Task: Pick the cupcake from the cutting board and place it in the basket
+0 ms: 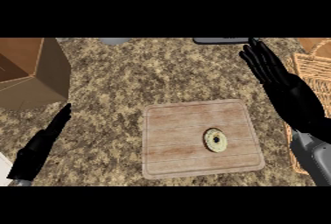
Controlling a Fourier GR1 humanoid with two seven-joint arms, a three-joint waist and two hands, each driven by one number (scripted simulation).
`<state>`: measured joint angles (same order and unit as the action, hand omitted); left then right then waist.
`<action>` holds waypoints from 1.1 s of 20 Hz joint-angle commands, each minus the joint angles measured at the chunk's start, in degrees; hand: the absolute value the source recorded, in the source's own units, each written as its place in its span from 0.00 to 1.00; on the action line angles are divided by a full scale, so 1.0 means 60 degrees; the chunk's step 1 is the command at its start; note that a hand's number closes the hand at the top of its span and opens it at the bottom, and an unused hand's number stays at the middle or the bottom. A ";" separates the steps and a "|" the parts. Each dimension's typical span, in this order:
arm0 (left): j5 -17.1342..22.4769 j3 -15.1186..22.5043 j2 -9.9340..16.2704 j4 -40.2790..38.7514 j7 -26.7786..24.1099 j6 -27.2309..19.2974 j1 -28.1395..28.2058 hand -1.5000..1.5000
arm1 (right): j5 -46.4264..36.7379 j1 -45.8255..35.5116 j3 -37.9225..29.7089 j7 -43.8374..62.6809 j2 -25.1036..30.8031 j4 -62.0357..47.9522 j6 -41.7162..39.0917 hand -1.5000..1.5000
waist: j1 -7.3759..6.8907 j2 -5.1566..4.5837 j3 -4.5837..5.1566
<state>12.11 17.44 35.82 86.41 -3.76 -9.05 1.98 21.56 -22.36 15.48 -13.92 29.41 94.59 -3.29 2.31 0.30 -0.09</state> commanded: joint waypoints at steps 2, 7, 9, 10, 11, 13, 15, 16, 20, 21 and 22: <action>0.0063 -0.0380 -0.0105 0.0234 -0.0207 0.0483 -0.0599 0.50 | 0.0006 0.1135 -0.0707 0.0384 0.0253 0.0073 0.0252 1.00 | -0.0252 -0.0035 0.0015; 0.0467 -0.0338 -0.0894 0.0502 -0.0325 0.0456 -0.1769 0.50 | -0.2144 0.1176 0.0681 -0.0662 0.0469 -0.0415 0.0196 1.00 | -0.0262 -0.0072 0.0021; 0.0596 -0.0383 -0.0824 0.0946 0.0228 0.0584 -0.1822 0.50 | -0.1765 0.2006 0.1554 -0.0387 -0.1791 0.0133 0.1564 1.00 | -0.0350 -0.0021 0.0011; 0.0503 -0.0417 -0.0999 0.0469 -0.0255 0.0602 -0.1694 0.50 | -0.2686 0.1861 0.2110 -0.0306 -0.2302 0.0025 0.2383 0.00 | -0.0384 -0.0042 0.0022; 0.0170 -0.0097 -0.1240 0.0767 0.0582 0.0143 -0.2200 0.50 | -0.3568 0.2318 0.2530 -0.0286 -0.2297 -0.0020 0.2988 0.00 | -0.0282 -0.0026 0.0015; 0.0305 -0.0226 -0.1188 0.0681 -0.0040 0.0381 -0.1830 0.50 | -0.4779 0.2365 0.2821 0.0434 -0.2872 -0.0174 0.4724 0.00 | -0.0290 0.0011 0.0035; 0.0477 -0.0357 -0.1164 0.0804 0.0391 0.0431 -0.2030 0.50 | -0.5797 0.2060 0.3088 0.1544 -0.2885 -0.0550 0.5337 0.00 | -0.0353 0.0000 0.0034; 0.0173 -0.0182 -0.1378 0.0521 0.0213 0.0250 -0.2173 0.50 | -0.6384 0.1774 0.3297 0.2492 -0.2975 -0.0186 0.5710 0.00 | -0.0250 0.0014 0.0050; 0.0516 -0.0636 -0.0961 0.0406 0.0259 0.0556 -0.2008 0.50 | -0.8082 0.1433 0.2521 0.4934 -0.1449 0.0319 0.5741 0.00 | -0.0019 0.0123 0.0090; 0.0342 -0.0503 -0.1134 0.0383 0.0162 0.0387 -0.1981 0.50 | -0.8551 0.1019 0.2323 0.5542 -0.1205 0.0409 0.5595 0.00 | -0.0013 0.0131 0.0101; 0.0410 -0.0551 -0.0982 0.0473 0.0089 0.0519 -0.1703 0.50 | -0.8975 0.1006 0.2179 0.6052 -0.0879 0.0734 0.5504 0.00 | -0.0003 0.0188 0.0108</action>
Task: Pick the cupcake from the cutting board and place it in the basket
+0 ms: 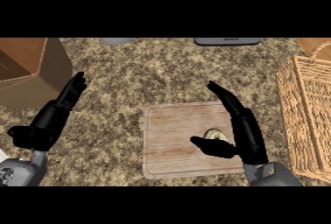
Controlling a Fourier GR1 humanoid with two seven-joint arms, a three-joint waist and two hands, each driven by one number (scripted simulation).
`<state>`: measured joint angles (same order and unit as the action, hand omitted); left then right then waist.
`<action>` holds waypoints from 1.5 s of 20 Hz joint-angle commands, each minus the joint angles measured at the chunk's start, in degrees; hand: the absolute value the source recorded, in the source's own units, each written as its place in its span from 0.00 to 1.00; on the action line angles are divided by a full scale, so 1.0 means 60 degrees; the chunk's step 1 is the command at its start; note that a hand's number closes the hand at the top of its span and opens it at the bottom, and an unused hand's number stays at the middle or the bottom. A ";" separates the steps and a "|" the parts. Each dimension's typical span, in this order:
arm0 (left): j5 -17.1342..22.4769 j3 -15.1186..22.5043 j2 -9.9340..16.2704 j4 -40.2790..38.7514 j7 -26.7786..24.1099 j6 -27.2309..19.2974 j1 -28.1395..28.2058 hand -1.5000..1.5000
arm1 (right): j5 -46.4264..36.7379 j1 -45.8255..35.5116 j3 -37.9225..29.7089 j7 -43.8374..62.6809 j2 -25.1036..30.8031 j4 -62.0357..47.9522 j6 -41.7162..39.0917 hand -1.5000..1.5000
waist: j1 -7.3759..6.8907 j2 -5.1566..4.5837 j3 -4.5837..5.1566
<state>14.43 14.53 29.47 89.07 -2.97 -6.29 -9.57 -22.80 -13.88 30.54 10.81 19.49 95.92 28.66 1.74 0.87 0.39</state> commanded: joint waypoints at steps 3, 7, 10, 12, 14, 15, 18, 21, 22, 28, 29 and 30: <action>-0.0037 -0.0006 -0.0009 0.0065 0.0164 -0.0046 0.0103 0.50 | -0.2238 -0.0838 -0.0228 0.3723 0.1780 0.0988 -0.1599 0.00 | 0.0171 0.0117 0.0046; -0.0097 -0.0005 -0.0032 0.0131 0.0202 -0.0068 -0.0038 0.50 | -0.1586 -0.1044 0.0317 0.5488 0.2701 0.2060 -0.4460 0.00 | 0.0171 0.0123 0.0038; -0.0078 -0.0213 0.0120 -0.0139 -0.0059 0.0107 0.0002 0.50 | -0.0442 -0.1214 0.0400 0.7092 0.2746 0.3311 -0.6086 0.00 | 0.0125 0.0048 0.0015; -0.0010 0.0004 -0.0122 0.0142 0.0217 0.0088 -0.0052 0.50 | 0.0733 -0.1811 -0.0115 0.8134 0.2783 0.3871 -0.7145 0.00 | -0.0022 0.0007 -0.0005; -0.0336 0.0141 -0.0326 0.0023 -0.0209 -0.0109 0.0251 0.50 | 0.1602 -0.1723 -0.0338 0.9176 0.2925 0.4804 -0.7786 0.00 | -0.0041 -0.0017 -0.0019; 0.0024 -0.0278 0.0095 0.0311 0.0239 0.0184 -0.0096 0.50 | 0.1840 -0.1818 -0.0305 0.9811 0.2880 0.5252 -0.8010 0.00 | -0.0091 -0.0009 -0.0028; -0.0269 0.0068 -0.0371 -0.0097 -0.0125 0.0204 -0.0012 0.50 | 0.2922 -0.2115 -0.0985 1.1033 0.3053 0.6111 -0.8209 0.00 | -0.0106 -0.0062 -0.0033; -0.0132 -0.0215 -0.0106 0.0310 0.0178 0.0464 -0.0015 0.50 | 0.3454 -0.1836 -0.1553 1.1153 0.3558 0.6393 -0.7970 0.00 | -0.0199 -0.0089 -0.0048; -0.0248 -0.0088 -0.0278 0.0747 0.0267 0.0162 0.0369 0.50 | 0.3210 -0.1784 -0.1266 1.1407 0.3573 0.6656 -0.7814 0.00 | -0.0248 -0.0073 -0.0048; -0.0437 -0.0472 -0.0459 0.0223 0.0268 0.0473 -0.0256 0.50 | 0.2586 -0.0824 -0.1475 1.0426 0.3554 0.6866 -0.7192 0.00 | -0.0233 -0.0122 -0.0061; -0.0657 -0.0361 -0.0586 -0.0100 0.0066 0.0393 -0.0159 0.50 | 0.2443 -0.0235 -0.1599 0.9966 0.3774 0.6863 -0.7224 0.00 | -0.0189 -0.0127 -0.0064; -0.0707 -0.0186 -0.0866 0.0053 0.0128 0.0264 0.0023 0.50 | 0.2425 0.0183 -0.2014 0.9401 0.3824 0.6759 -0.7146 0.00 | -0.0192 -0.0128 -0.0068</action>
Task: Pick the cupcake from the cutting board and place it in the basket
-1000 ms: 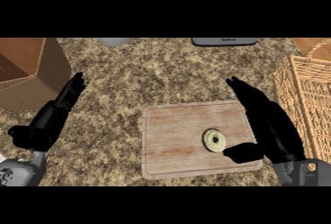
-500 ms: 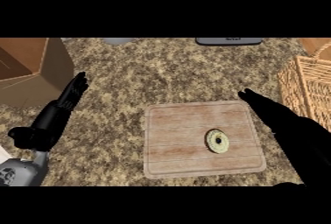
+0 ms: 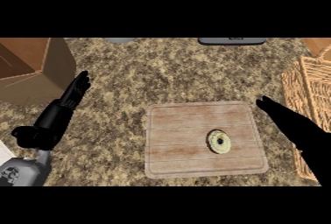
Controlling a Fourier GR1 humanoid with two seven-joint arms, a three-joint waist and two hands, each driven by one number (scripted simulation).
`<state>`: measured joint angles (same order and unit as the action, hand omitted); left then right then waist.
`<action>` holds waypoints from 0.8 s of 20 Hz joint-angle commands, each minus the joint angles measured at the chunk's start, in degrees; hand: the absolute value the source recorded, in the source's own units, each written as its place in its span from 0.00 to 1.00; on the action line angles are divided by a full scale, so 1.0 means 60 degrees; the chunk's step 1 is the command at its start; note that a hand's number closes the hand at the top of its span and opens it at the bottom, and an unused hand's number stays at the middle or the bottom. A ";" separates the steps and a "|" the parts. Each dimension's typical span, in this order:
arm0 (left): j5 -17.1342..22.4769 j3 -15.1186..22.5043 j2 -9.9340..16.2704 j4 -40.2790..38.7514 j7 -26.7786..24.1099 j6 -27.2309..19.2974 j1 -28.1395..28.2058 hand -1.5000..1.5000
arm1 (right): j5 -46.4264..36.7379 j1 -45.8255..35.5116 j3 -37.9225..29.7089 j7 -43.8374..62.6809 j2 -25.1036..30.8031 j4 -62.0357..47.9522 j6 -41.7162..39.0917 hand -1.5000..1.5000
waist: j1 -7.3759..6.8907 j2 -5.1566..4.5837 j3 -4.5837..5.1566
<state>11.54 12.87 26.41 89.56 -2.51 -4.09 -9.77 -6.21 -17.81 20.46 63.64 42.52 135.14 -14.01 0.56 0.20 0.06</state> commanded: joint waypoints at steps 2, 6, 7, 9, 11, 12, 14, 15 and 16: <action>0.0063 -0.0432 -0.0198 -0.0817 -0.0054 0.0473 -0.0533 0.50 | -0.0601 0.0486 -0.0169 0.0277 -0.0514 -0.0506 -0.0015 0.00 | -0.0032 -0.0042 -0.0007; -0.0191 -0.0392 -0.0231 0.0290 0.0458 0.0407 -0.0066 0.50 | -0.2361 0.0537 0.0808 -0.0291 -0.1730 -0.1393 0.0433 0.00 | -0.0145 -0.0029 -0.0009; -0.0248 -0.0258 -0.0224 0.0563 0.0147 0.0484 0.0456 0.50 | -0.3101 0.1159 0.1169 -0.0920 -0.1881 -0.1600 0.0880 0.00 | -0.0150 -0.0024 -0.0012; 0.0109 -0.0773 -0.0160 -0.0169 0.0486 0.0813 -0.0503 0.50 | -0.3898 0.1767 0.1233 -0.2078 -0.1941 -0.2105 0.1371 0.00 | -0.0061 -0.0037 -0.0018; -0.0869 -0.0298 -0.0882 -0.0376 0.0106 0.0313 -0.0337 0.50 | -0.3689 0.1652 0.0688 -0.2244 -0.2052 -0.2341 0.0915 0.00 | -0.0065 -0.0037 -0.0012; -0.0436 -0.0765 -0.0460 -0.0213 0.0121 0.0875 -0.0142 0.50 | -0.4019 0.1357 0.0814 -0.2458 -0.2389 -0.2916 0.1000 0.00 | -0.0109 -0.0037 -0.0011; -0.0462 -0.0611 -0.0578 0.0732 0.0871 0.0629 0.0091 0.50 | -0.4658 0.2664 0.1079 -0.3163 -0.2170 -0.2758 0.1587 0.00 | -0.0073 -0.0020 -0.0017; -0.0588 -0.0833 -0.0757 -0.0646 -0.0023 0.0951 -0.0275 0.50 | -0.5001 0.1462 0.1416 -0.2425 -0.3099 -0.3388 0.1379 0.00 | -0.0093 -0.0042 -0.0009; -0.0632 -0.0935 -0.0591 0.0332 0.0123 0.1140 0.0379 0.50 | -0.4544 0.1827 0.0703 -0.3014 -0.2801 -0.3349 0.1023 0.00 | -0.0110 -0.0029 -0.0011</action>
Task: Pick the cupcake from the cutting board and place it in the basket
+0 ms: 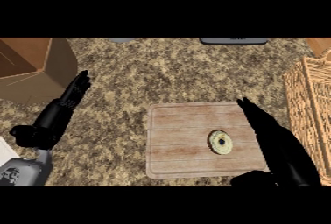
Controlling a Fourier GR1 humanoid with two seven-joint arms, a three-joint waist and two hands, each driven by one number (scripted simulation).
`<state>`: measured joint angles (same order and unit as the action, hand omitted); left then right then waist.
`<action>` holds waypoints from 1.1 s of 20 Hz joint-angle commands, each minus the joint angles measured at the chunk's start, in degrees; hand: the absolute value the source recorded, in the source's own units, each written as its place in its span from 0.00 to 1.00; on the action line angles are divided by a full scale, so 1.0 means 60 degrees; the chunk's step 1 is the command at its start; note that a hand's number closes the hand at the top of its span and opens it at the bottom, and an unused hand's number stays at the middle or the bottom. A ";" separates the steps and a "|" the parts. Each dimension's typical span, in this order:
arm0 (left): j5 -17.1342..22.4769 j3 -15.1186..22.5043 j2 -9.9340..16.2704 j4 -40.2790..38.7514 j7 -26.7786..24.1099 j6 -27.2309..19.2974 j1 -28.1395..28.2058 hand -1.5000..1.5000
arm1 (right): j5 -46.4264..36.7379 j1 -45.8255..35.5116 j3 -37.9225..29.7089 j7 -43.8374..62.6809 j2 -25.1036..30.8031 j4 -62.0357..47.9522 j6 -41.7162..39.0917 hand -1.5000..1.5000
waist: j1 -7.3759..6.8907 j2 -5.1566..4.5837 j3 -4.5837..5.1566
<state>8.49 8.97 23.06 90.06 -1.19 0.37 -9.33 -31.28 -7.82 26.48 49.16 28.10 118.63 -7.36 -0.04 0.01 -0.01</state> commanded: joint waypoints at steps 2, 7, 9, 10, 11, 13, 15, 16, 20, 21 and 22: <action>-0.0261 -0.0414 -0.0187 0.0299 0.0363 0.0244 -0.0010 0.50 | -0.0908 0.0816 -0.0213 -0.1220 -0.0304 -0.0601 0.0216 0.00 | 0.0015 0.0007 0.0000; -0.0420 -0.0809 -0.0241 0.0449 0.0199 0.0663 0.0246 0.50 | -0.1078 0.1016 -0.0413 -0.2040 -0.0883 -0.0735 0.0279 0.00 | -0.0003 0.0011 0.0000; -0.0896 -0.0511 -0.0946 -0.0394 0.0331 0.0362 -0.0486 0.50 | -0.1115 0.0837 -0.0421 -0.2076 -0.1171 -0.0687 -0.0022 0.00 | 0.0029 0.0002 0.0002; -0.0728 -0.0660 -0.0779 0.0131 0.0085 0.0655 0.0191 0.50 | -0.0869 0.0875 -0.0553 -0.1844 -0.1256 -0.0311 -0.0325 0.00 | 0.0006 0.0008 0.0002; -0.0391 -0.0931 -0.0429 0.0753 0.0445 0.0883 0.0524 0.50 | -0.1395 0.0735 -0.0029 -0.1072 -0.1601 0.0051 -0.0350 0.00 | -0.0021 0.0017 0.0003; -0.0613 -0.1172 -0.0659 -0.0413 0.0367 0.1081 -0.0487 0.50 | -0.0966 0.0248 -0.0699 -0.1323 -0.1739 -0.0362 -0.0983 0.00 | 0.0016 0.0000 0.0004; -0.1314 -0.0453 -0.1213 0.0763 0.0714 0.0453 0.0206 0.50 | -0.1507 0.0403 -0.0357 -0.1144 -0.1983 -0.0423 -0.0936 0.00 | -0.0008 0.0008 0.0002; -0.1012 -0.0801 -0.1020 0.0268 0.0086 0.0948 0.0393 0.50 | -0.1505 0.1345 -0.0651 -0.2033 -0.1406 -0.0423 -0.0661 0.00 | 0.0019 0.0006 0.0002; -0.1496 -0.0851 -0.1335 -0.0670 -0.0584 0.0917 0.0225 0.50 | -0.1972 0.0475 -0.0405 -0.1085 -0.2069 -0.0496 -0.1374 0.00 | 0.0023 -0.0003 0.0005; -0.1266 -0.0891 -0.1303 0.0208 0.0721 0.0939 -0.0228 0.50 | -0.2582 0.0636 0.0150 -0.0936 -0.2483 -0.0758 -0.1022 0.00 | 0.0013 0.0004 0.0002; -0.1358 -0.1036 -0.1262 0.0234 0.0285 0.1125 0.0099 0.50 | -0.2537 0.0724 -0.0201 -0.1360 -0.2425 -0.0959 -0.1021 0.00 | 0.0007 0.0003 0.0002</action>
<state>1.30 3.76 16.13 90.96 0.69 5.81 -9.01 -43.30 -4.39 24.87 42.17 15.43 114.99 -13.64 0.01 0.04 0.01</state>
